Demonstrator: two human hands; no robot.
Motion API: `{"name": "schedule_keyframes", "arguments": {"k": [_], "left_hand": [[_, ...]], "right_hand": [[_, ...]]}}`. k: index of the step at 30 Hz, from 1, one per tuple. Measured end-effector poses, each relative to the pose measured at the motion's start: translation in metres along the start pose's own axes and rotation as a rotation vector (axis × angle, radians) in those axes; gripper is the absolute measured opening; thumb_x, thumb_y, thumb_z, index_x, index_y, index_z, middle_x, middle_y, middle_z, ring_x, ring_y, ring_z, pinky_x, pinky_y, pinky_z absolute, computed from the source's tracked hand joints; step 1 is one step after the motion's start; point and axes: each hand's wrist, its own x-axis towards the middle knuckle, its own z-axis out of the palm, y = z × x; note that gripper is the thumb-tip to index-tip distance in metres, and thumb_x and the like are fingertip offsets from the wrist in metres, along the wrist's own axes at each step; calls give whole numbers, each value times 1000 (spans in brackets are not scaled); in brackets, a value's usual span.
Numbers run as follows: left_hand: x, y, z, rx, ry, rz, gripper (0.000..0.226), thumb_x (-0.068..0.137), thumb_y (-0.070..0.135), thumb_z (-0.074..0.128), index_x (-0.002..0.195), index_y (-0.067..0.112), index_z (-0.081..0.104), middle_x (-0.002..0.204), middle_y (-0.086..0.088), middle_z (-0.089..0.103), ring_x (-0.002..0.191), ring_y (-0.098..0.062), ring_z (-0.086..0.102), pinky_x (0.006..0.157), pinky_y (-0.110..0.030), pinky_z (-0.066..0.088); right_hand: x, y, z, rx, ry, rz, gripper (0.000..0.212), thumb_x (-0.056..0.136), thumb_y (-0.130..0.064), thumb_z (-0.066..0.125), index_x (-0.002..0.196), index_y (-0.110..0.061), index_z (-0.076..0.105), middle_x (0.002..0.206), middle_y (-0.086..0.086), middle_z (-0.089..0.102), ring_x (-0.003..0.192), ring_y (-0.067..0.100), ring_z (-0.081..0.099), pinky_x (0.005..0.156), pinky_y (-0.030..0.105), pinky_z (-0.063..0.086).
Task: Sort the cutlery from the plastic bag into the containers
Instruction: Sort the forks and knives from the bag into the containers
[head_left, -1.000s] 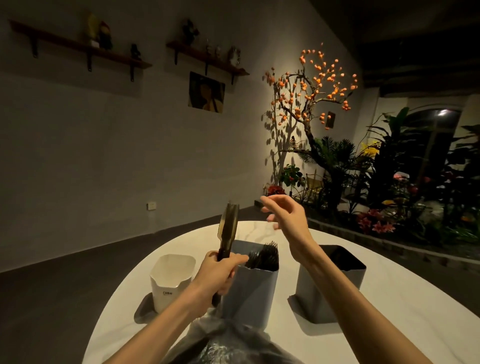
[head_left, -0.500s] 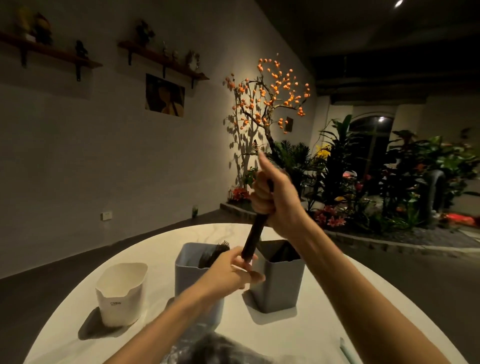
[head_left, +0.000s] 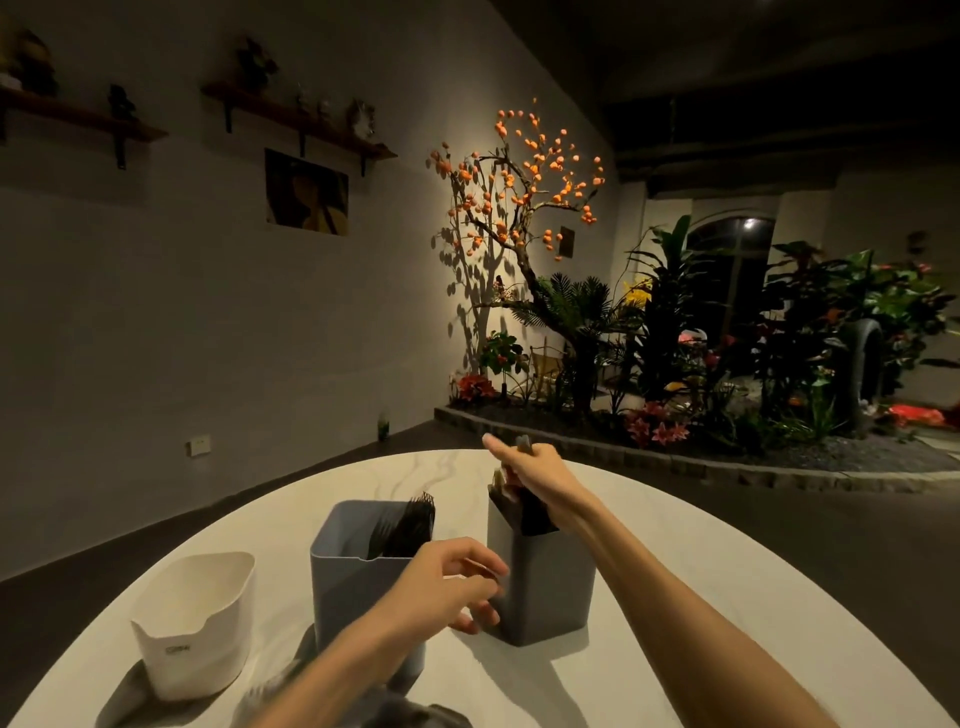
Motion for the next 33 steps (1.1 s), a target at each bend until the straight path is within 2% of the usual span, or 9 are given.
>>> {"name": "schedule_keyframes", "arguments": {"k": [3, 8, 14, 19, 23, 25, 27, 30, 33], "left_hand": [[1, -4, -2, -10, -5, -15, 10, 94, 8, 67, 99, 15, 73, 94, -9, 74, 80, -25, 75, 75, -34, 62], [-7, -1, -7, -18, 49, 13, 12, 95, 7, 64, 99, 13, 73, 89, -6, 76, 79, -26, 75, 75, -35, 63], [-46, 27, -12, -11, 55, 104, 11, 97, 8, 62, 101, 12, 72, 89, -5, 76, 81, -24, 75, 69, -28, 59], [-94, 27, 14, 125, -15, 81, 12, 94, 23, 68, 106, 25, 68, 105, -3, 69, 87, -12, 69, 69, -26, 57], [-143, -3, 56, 418, -208, -19, 92, 68, 73, 75, 144, 49, 31, 138, 15, 37, 124, -11, 48, 100, -34, 50], [-161, -19, 68, 586, -150, 30, 96, 74, 57, 78, 150, 51, 19, 141, 15, 31, 130, -13, 42, 106, -38, 47], [-169, -29, 67, 498, -18, 78, 74, 87, 31, 74, 147, 44, 33, 136, 12, 40, 124, -13, 49, 95, -36, 57], [-177, -28, 49, 294, 193, 131, 47, 88, 8, 67, 123, 37, 55, 118, 5, 57, 106, -12, 59, 74, -21, 55], [-185, -17, 30, 251, 333, 244, 36, 88, 0, 65, 101, 33, 59, 106, 3, 61, 98, -11, 60, 71, -16, 48]], "right_hand": [[9, 13, 3, -52, -9, -46, 38, 88, -49, 73, 70, -16, 67, 76, -1, 70, 78, 9, 69, 70, 19, 49], [10, 1, -12, -26, -40, -116, 26, 94, -39, 68, 109, -18, 73, 111, -1, 72, 113, 14, 64, 101, 30, 50], [-55, -40, -37, 25, -87, -185, 23, 98, -27, 65, 110, -9, 72, 106, 10, 74, 102, 20, 73, 98, 37, 57], [-153, -49, -36, -104, -232, -165, 23, 98, -31, 65, 106, -11, 73, 96, 6, 76, 89, 16, 74, 78, 23, 58], [-211, -15, -35, -237, -321, -63, 28, 97, -37, 65, 107, -13, 73, 95, 3, 76, 90, 18, 74, 81, 27, 60], [-233, 5, -33, -290, -417, 10, 29, 99, -32, 63, 110, -7, 72, 96, 7, 76, 87, 18, 74, 79, 27, 60], [-249, 20, -29, -347, -489, 37, 29, 100, -30, 63, 112, -5, 71, 97, 7, 75, 85, 16, 72, 80, 27, 60], [-264, 33, -22, -367, -528, 0, 28, 98, -34, 64, 108, -9, 73, 94, 3, 74, 84, 16, 71, 82, 30, 60], [-270, 39, -7, -472, -561, -64, 27, 96, -39, 65, 109, -16, 74, 105, 0, 74, 95, 21, 70, 90, 36, 60]]}}
